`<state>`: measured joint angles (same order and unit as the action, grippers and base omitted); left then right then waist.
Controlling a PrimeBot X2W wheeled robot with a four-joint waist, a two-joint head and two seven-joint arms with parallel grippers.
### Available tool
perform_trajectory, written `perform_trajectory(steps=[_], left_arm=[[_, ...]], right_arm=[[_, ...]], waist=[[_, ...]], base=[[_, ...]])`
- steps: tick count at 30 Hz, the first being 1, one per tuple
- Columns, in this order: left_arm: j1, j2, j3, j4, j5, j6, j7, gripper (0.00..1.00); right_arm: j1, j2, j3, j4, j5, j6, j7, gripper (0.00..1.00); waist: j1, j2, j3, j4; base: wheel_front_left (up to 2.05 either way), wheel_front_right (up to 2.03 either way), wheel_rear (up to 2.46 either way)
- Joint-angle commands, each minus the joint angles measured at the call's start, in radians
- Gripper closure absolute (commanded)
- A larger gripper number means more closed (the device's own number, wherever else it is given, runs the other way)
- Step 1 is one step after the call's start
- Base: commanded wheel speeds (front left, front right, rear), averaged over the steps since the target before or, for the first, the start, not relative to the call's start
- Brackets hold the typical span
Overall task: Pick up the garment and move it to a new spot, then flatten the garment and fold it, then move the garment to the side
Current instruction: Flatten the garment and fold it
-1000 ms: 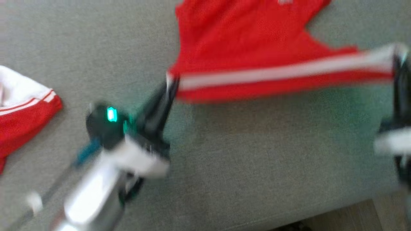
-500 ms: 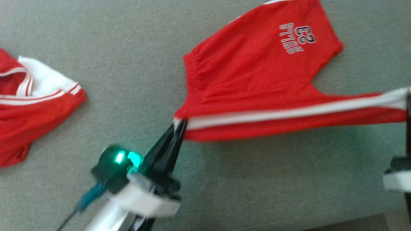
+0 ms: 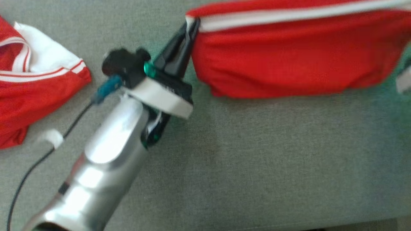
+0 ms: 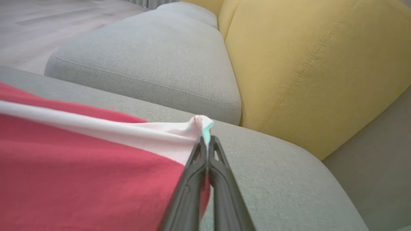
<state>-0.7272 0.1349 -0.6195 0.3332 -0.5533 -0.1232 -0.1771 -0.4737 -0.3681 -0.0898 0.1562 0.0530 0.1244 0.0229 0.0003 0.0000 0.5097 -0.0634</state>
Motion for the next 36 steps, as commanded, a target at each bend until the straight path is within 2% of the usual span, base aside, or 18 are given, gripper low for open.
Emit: perform_trajectory(steps=[1,10,11,12,13,14,19,21,22,23,24,29,34,35,36], left_arm=[[-0.064,0.005,0.034,0.011,0.017,0.007,0.0,1.0],[-0.174,-0.023,0.024,0.139,0.059,0.013,-0.047,1.0],[-0.176,-0.025,0.023,0.149,0.063,0.013,-0.052,1.0],[-0.177,-0.027,0.023,0.157,0.065,0.014,-0.057,0.99],[-0.176,-0.029,0.023,0.164,0.067,0.014,-0.063,0.57],[-0.174,-0.031,0.023,0.169,0.07,0.014,-0.067,0.0],[-0.13,-0.027,0.026,0.151,0.116,0.033,-0.083,0.0],[-0.092,-0.022,0.047,0.08,0.159,0.062,-0.084,0.0],[-0.031,-0.013,0.077,-0.007,0.211,0.097,-0.084,0.0],[0.004,-0.008,0.094,-0.051,0.236,0.114,-0.084,0.0],[0.004,-0.008,0.094,-0.051,0.236,0.114,-0.084,0.0],[0.184,-0.014,0.163,-0.235,0.327,0.168,-0.084,0.0],[0.314,-0.033,0.206,-0.349,0.38,0.187,-0.085,0.0],[0.335,-0.038,0.213,-0.363,0.384,0.189,-0.085,0.0],[0.352,-0.044,0.22,-0.377,0.386,0.19,-0.085,0.0]], right_arm=[[-0.071,-0.04,0.043,0.041,0.006,0.006,-0.003,1.0],[-0.355,-0.043,0.159,0.406,0.03,0.006,-0.093,1.0],[-0.372,-0.038,0.175,0.438,0.042,0.006,-0.104,0.68],[-0.389,-0.034,0.185,0.467,0.055,0.006,-0.116,0.0],[-0.402,-0.032,0.191,0.494,0.064,0.006,-0.129,0.0],[-0.412,-0.027,0.197,0.521,0.072,0.006,-0.139,0.0],[-0.428,0.003,0.234,0.611,0.149,0.006,-0.194,0.0],[-0.419,0.012,0.245,0.627,0.199,0.006,-0.207,0.0],[-0.403,0.019,0.258,0.641,0.257,0.006,-0.2,0.0],[-0.396,0.017,0.267,0.647,0.282,0.006,-0.192,0.0],[-0.396,0.017,0.267,0.647,0.282,0.006,-0.192,0.0],[-0.363,-0.003,0.279,0.698,0.423,0.006,-0.104,0.0],[-0.331,-0.045,0.324,0.737,0.511,0.006,0.04,0.0],[-0.325,-0.051,0.333,0.737,0.53,0.006,0.065,0.25],[-0.32,-0.061,0.338,0.734,0.545,0.006,0.078,1.0]], waist=[[-0.0003,0.0,0.032,0.006],[-0.0003,0.0,0.08,0.018],[-0.0003,0.0,0.082,0.019],[-0.0003,0.0,0.083,0.019],[-0.0003,0.0,0.084,0.02],[-0.0003,0.0,0.084,0.019],[-0.0003,0.0,0.063,0.01],[-0.0003,0.0,0.049,0.007],[-0.0003,0.0,0.033,0.004],[-0.0003,0.0,0.026,0.004],[-0.0003,0.0,0.026,0.004],[-0.0003,0.0,-0.01,0.032],[-0.0003,0.0,-0.042,0.077],[-0.0003,0.0,-0.046,0.084],[-0.0003,0.0,-0.051,0.091]], base=[[0.0,0.0,0.0],[0.0,0.0,0.0],[0.0,0.0,0.0],[0.0,0.0,0.0],[0.0,0.0,0.0],[0.0,0.0,0.0],[0.0,0.0,0.0],[0.0,0.0,0.0],[0.0,0.0,0.0],[0.0,0.0,0.0],[0.0,0.0,0.0],[0.0,0.0,0.0],[0.0,0.0,0.0],[0.0,0.0,0.0],[0.0,0.0,0.0]])
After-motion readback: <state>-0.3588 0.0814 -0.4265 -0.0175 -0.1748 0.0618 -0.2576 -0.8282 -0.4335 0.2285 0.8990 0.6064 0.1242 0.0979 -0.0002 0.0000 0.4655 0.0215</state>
